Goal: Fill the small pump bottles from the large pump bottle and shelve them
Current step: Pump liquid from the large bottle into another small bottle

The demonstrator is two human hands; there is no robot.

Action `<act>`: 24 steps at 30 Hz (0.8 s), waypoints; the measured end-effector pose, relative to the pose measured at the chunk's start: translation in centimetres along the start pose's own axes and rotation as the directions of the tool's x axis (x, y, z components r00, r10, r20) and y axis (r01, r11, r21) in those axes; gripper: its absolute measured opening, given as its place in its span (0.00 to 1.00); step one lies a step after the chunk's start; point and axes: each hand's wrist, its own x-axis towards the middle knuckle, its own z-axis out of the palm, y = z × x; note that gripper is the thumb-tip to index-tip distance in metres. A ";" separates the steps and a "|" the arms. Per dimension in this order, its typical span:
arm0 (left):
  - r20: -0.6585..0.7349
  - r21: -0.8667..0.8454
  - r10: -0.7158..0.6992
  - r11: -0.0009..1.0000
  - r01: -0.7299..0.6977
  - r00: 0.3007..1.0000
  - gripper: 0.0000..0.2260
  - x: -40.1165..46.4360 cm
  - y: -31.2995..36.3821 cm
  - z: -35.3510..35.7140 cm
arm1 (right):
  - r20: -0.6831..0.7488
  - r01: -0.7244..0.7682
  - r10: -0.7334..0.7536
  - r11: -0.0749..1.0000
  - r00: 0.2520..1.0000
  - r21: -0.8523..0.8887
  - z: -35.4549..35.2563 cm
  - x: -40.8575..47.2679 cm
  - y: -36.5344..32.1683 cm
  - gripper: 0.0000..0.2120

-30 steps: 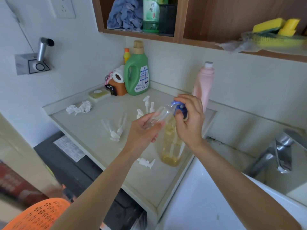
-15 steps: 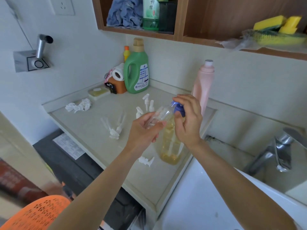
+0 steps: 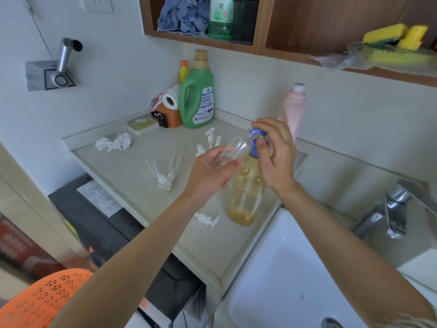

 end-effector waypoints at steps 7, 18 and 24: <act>-0.004 0.009 0.005 1.000 -0.005 1.000 0.08 0.1 -0.5 -0.2 | -0.131 -0.037 0.042 0.998 0.990 0.042 1.2 -1.3 0.0 0.15; 0.007 0.029 -0.068 0.997 0.068 0.998 0.10 -0.3 -0.2 -0.4 | -0.107 -0.034 0.033 0.999 0.994 -0.008 1.0 -1.0 -0.4 0.14; -0.004 0.051 -0.045 0.998 0.045 0.999 0.09 0.1 1.2 -0.1 | -0.029 -0.070 0.072 0.996 0.997 0.056 -0.7 1.4 0.2 0.15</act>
